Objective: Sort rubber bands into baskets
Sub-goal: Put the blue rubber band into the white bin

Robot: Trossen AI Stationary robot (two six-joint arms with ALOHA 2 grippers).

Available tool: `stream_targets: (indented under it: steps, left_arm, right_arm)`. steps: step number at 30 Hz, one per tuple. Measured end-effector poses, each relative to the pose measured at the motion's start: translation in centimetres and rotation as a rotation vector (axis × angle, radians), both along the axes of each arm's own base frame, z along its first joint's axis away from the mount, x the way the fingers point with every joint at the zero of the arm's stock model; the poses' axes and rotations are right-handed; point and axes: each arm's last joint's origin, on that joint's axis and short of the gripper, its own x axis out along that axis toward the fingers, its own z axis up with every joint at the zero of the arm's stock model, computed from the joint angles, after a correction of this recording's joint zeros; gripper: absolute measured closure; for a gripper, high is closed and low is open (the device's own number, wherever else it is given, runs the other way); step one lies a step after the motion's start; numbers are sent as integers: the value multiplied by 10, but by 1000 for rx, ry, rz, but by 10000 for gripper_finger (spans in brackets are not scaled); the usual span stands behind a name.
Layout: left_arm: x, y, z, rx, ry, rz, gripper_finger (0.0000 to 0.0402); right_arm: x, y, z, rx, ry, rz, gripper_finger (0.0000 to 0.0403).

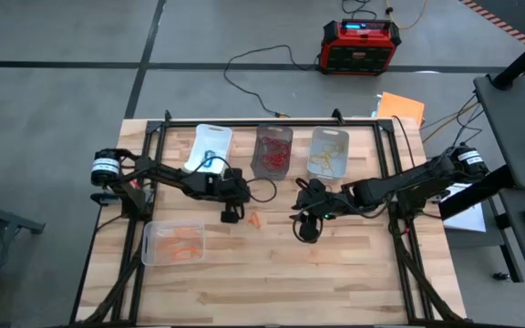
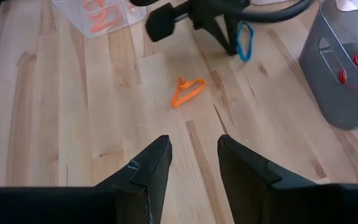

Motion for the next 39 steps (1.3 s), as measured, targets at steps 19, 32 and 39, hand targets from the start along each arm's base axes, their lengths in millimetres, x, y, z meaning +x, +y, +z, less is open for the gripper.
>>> stream_targets:
  steps: [19, 32, 39]
  left_arm:
    - [-16, -18, 50, 2, -109, -43, 380]
    - [-6, 1, 10, 39, 14, 7, 270]
    - [-4, 4, 7, 35, 10, 10, 284]
  right_arm:
    - [-1, 10, 1, 1, -11, 31, 275]
    - [0, 10, 2, -7, -31, 41, 275]
    - [0, 11, 2, -8, -31, 45, 275]
